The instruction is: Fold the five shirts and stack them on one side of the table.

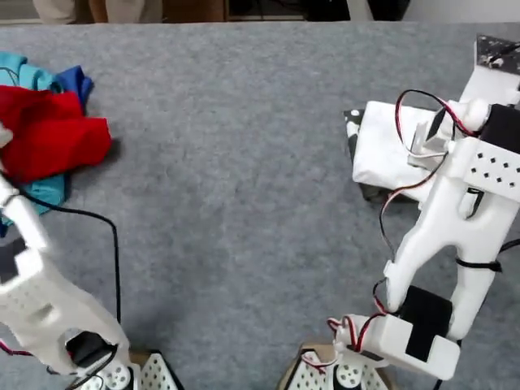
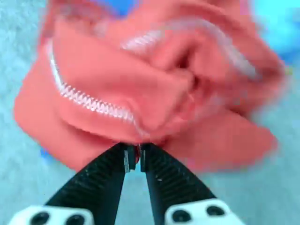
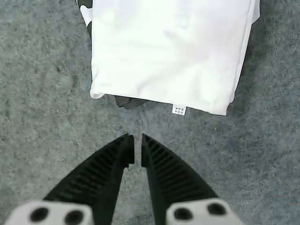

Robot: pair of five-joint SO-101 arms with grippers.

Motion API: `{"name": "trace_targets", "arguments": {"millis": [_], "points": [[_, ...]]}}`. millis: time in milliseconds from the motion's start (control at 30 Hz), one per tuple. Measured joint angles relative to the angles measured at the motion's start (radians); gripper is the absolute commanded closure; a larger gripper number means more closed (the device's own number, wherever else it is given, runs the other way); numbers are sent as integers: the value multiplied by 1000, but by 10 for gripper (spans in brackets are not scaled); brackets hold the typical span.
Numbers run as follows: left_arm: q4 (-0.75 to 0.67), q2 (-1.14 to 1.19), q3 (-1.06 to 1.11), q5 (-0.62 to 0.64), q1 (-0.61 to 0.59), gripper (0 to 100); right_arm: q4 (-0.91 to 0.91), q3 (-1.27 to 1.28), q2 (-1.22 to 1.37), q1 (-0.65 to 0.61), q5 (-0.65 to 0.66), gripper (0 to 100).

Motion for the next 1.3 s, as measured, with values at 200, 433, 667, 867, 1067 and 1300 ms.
{"name": "trace_targets", "arguments": {"millis": [200, 433, 667, 867, 1067, 1300], "points": [[227, -336, 9, 0, 393, 981, 0, 0, 0, 0, 0, 954], [166, -635, 437, -8, 1040, 966, 0, 0, 0, 14, 61, 950], [114, -717, 756, -18, 1289, 732, 0, 9, -9, 21, 106, 698], [222, -891, 565, 94, 1097, 715, 0, 64, -86, -106, 160, 590], [232, -1066, 503, 103, 638, 715, 0, 190, -72, -436, 140, 657], [210, -1100, 733, 95, 164, 715, -166, 222, 209, -763, 37, 659]]}}
